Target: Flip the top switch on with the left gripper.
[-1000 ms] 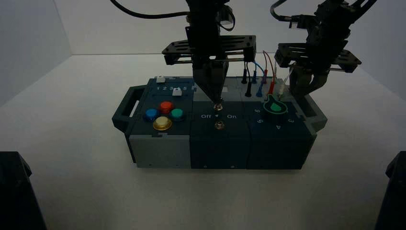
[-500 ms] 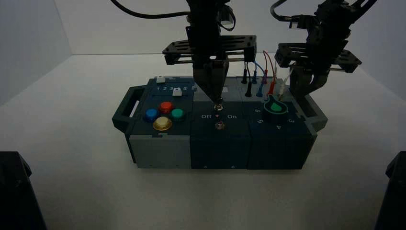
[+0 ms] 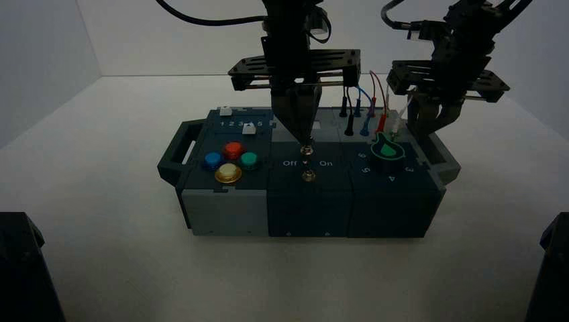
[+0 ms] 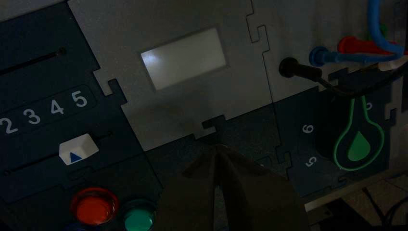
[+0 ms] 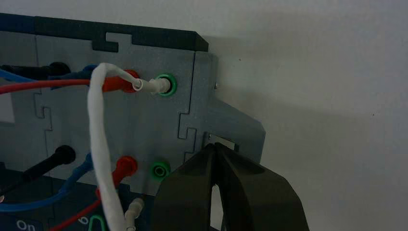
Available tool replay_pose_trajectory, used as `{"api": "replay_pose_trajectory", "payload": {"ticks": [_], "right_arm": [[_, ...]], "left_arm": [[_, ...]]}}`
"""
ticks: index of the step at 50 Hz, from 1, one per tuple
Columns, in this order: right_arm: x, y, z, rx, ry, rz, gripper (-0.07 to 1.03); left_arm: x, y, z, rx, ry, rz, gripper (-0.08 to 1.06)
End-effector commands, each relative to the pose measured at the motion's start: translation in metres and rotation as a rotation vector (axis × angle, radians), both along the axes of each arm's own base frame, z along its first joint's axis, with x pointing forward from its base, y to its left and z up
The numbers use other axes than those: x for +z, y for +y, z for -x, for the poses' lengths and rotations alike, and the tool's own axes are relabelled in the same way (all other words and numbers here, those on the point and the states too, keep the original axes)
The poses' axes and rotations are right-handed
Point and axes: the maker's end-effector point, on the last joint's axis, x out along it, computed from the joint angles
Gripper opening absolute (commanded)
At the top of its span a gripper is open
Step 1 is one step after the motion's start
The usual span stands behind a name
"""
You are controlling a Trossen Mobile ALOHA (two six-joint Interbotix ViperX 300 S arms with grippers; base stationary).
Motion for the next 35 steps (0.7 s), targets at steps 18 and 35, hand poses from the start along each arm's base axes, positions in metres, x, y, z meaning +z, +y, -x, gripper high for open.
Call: {"api": "replay_pose_trajectory", "payload": {"ticks": [18, 35], "right_arm": [[0.005, 0.001, 0.031, 0.059, 0.089, 0.013, -0.02], [-0.012, 0.006, 0.038, 0.077, 0.154, 0.027, -0.02]], "left_arm": [[0.019, -0.016, 0.001, -0.034, -0.041, 0.046, -0.03], [0.020, -0.015, 0.000, -0.031, -0.038, 0.045, -0.03]]}}
